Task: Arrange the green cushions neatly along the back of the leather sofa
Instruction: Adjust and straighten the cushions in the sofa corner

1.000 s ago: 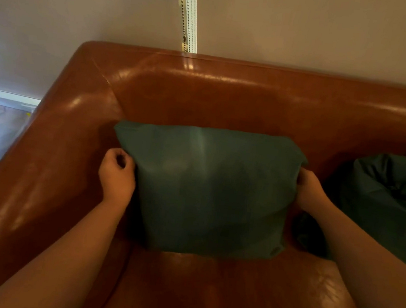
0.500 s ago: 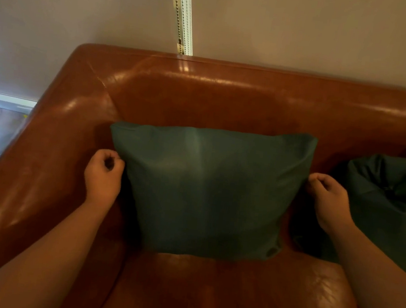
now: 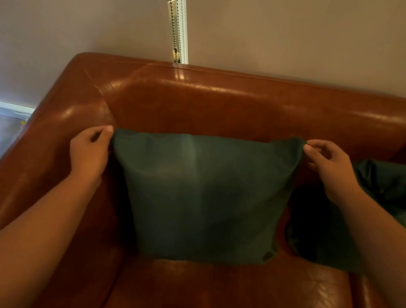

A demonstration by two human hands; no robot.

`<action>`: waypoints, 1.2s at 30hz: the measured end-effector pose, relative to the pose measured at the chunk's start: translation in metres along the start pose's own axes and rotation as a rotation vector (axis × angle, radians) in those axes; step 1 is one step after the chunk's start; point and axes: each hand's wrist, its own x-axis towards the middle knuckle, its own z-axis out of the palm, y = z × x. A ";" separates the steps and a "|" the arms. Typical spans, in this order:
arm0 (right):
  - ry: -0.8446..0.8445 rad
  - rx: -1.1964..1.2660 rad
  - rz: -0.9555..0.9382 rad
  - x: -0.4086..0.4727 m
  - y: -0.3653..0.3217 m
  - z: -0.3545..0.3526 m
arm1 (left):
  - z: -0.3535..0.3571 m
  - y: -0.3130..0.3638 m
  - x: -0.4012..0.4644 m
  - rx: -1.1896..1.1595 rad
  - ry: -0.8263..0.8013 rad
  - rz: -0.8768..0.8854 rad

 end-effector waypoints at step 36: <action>-0.082 -1.196 -0.734 -0.057 0.027 0.082 | 0.067 0.001 -0.116 1.139 -0.372 0.890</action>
